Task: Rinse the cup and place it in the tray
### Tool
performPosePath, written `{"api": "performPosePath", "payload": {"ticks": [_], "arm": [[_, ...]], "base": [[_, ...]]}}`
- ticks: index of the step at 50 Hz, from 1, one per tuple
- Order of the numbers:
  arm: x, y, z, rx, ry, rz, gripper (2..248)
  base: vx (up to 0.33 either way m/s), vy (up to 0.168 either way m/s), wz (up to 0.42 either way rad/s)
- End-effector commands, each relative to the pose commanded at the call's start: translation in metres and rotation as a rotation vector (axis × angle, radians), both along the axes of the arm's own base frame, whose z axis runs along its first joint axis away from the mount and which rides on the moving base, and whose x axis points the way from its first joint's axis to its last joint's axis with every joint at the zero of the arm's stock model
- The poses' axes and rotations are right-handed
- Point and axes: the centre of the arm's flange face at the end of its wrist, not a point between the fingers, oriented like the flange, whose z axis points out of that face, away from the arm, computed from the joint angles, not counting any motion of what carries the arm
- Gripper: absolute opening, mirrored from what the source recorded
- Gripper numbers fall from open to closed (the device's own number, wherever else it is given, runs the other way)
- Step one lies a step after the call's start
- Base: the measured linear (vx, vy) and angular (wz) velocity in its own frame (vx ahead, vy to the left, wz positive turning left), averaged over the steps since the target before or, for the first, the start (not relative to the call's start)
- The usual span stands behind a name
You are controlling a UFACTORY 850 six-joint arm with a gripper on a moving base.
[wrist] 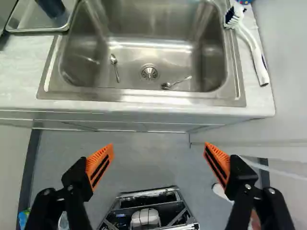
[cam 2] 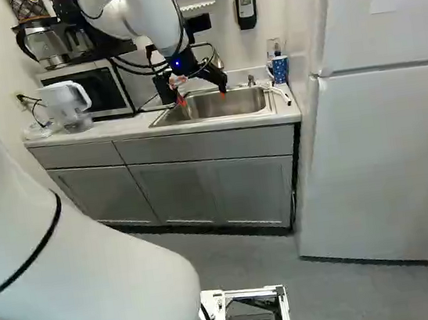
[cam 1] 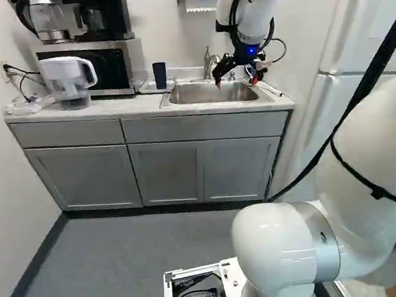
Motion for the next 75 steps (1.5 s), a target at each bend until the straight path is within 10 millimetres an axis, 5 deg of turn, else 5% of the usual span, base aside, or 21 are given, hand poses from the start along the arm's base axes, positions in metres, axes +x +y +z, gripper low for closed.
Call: {"api": "performPosePath", "payload": {"ticks": [75], "arm": [[0.0000, 0.0003, -0.0013, 0.000, -0.002, 0.001, 247]], "base": [[-0.066, 0.026, -0.005]]}}
